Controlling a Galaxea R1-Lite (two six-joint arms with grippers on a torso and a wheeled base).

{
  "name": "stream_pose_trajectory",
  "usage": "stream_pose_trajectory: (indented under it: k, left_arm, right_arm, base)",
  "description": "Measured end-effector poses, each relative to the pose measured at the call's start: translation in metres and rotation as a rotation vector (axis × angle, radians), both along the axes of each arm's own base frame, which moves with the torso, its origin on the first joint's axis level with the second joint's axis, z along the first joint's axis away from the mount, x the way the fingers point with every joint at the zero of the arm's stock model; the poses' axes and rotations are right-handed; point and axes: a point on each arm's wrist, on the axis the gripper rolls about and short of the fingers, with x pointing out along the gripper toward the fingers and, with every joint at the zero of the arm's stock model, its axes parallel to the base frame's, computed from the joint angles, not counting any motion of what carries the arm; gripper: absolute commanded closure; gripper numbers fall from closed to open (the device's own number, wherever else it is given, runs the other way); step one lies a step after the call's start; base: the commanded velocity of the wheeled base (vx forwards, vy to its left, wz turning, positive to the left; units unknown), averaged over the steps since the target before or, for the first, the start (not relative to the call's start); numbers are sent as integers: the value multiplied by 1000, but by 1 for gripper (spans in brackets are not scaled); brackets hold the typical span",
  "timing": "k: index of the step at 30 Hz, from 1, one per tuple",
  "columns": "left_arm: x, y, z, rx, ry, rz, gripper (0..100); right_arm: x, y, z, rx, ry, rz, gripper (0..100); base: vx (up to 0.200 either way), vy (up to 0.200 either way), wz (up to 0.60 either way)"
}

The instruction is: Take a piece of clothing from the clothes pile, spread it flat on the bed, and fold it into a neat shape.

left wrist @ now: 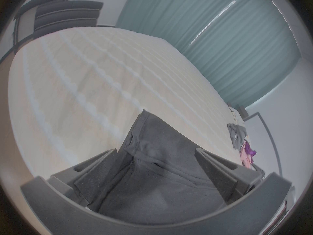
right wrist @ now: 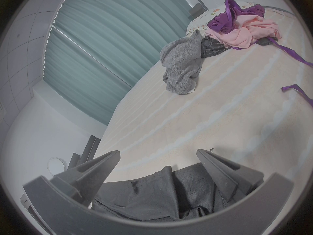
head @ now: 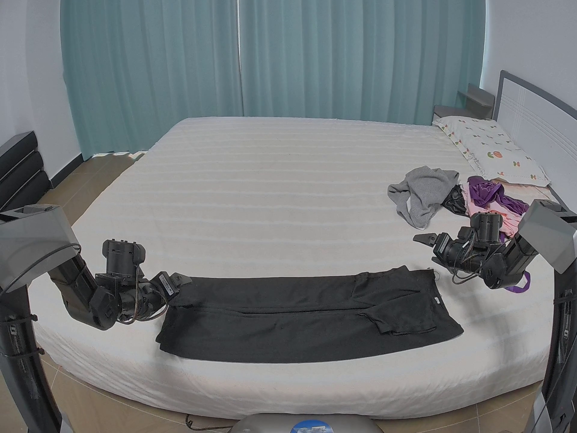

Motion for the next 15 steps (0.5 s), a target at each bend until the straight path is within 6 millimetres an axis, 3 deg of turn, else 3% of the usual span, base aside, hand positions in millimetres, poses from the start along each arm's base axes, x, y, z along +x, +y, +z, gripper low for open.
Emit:
stream_pose_trajectory:
  k: [7,15]
  left_arm:
    - [21,5,-15,125,-27,-94,0]
    - [32,3,-33,151,-15,-117,0]
  right_arm:
    - [-1,3,-1,1,5,7,0]
    - [0,5,-3,-7,5,-3,0]
  base:
    - [0,0,0]
    - [0,0,0]
